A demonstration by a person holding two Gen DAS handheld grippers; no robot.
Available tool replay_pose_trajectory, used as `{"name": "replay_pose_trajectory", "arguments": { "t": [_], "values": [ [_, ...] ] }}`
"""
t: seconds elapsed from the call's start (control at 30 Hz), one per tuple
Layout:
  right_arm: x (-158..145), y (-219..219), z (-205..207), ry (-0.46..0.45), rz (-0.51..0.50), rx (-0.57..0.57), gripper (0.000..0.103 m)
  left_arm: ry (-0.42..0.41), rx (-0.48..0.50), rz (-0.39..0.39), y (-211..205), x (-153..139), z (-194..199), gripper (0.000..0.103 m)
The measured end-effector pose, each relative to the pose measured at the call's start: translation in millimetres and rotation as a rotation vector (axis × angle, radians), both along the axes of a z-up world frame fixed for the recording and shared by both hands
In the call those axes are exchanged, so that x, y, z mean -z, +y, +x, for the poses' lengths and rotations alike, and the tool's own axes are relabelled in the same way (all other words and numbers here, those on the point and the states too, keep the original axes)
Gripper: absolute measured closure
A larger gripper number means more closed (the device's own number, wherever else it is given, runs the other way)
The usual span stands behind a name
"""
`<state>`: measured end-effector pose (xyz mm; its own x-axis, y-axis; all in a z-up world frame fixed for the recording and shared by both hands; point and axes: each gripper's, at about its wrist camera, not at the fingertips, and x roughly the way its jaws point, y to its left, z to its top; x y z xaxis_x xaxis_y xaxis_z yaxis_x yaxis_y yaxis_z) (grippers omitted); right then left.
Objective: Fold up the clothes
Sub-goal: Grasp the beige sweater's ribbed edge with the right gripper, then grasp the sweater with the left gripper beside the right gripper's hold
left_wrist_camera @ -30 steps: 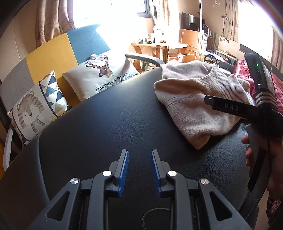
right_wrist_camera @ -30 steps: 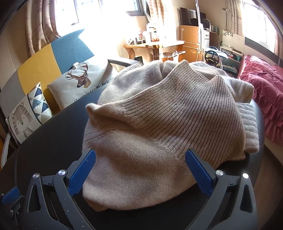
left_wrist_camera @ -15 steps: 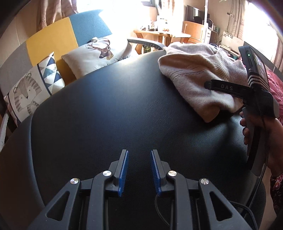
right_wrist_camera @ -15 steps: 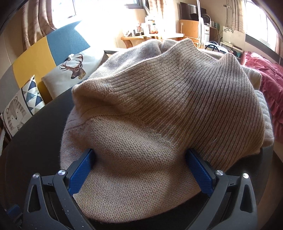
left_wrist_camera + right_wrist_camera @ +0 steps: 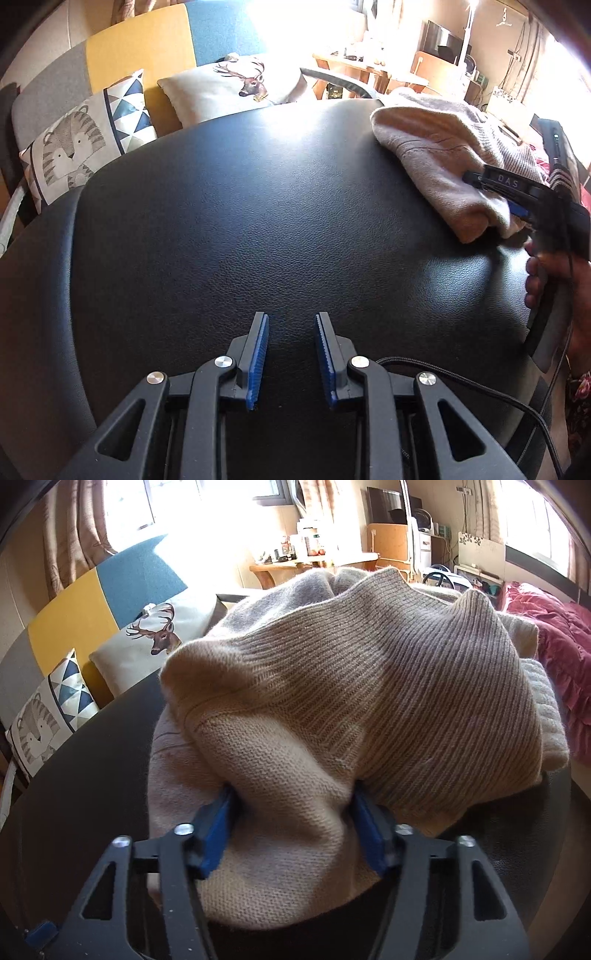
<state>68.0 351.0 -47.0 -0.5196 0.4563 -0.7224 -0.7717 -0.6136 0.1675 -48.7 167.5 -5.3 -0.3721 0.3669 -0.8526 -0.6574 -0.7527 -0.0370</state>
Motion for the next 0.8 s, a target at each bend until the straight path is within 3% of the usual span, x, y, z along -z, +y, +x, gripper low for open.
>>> {"name": "replay_pose_trajectory", "arguments": {
  "t": [0.1,0.2,0.33,0.53,0.8],
  "values": [
    [0.5,-3.2,4.9,0.045,-0.022,-0.001,0.079,-0.005,-0.01,0.004,-2.2,-0.6,-2.5,0.077],
    [-2.7,-9.8,11.2,0.082,-0.038,-0.016,0.085,-0.008,-0.016,-0.002,-3.1,-2.0,-3.3,0.077],
    [-8.9,-30.7,7.8,0.107,-0.046,-0.082,0.088,-0.012,-0.032,-0.003,-2.2,-3.7,-4.3,0.077],
    [5.4,-82.5,-16.9,0.062,-0.083,-0.229,0.09,0.004,-0.022,-0.03,-1.3,-6.1,2.2,0.077],
    [12.2,-127.5,-25.0,0.102,-0.174,-0.31,0.095,0.035,-0.061,-0.064,-13.4,-20.1,-9.9,0.077]
  ]
}}
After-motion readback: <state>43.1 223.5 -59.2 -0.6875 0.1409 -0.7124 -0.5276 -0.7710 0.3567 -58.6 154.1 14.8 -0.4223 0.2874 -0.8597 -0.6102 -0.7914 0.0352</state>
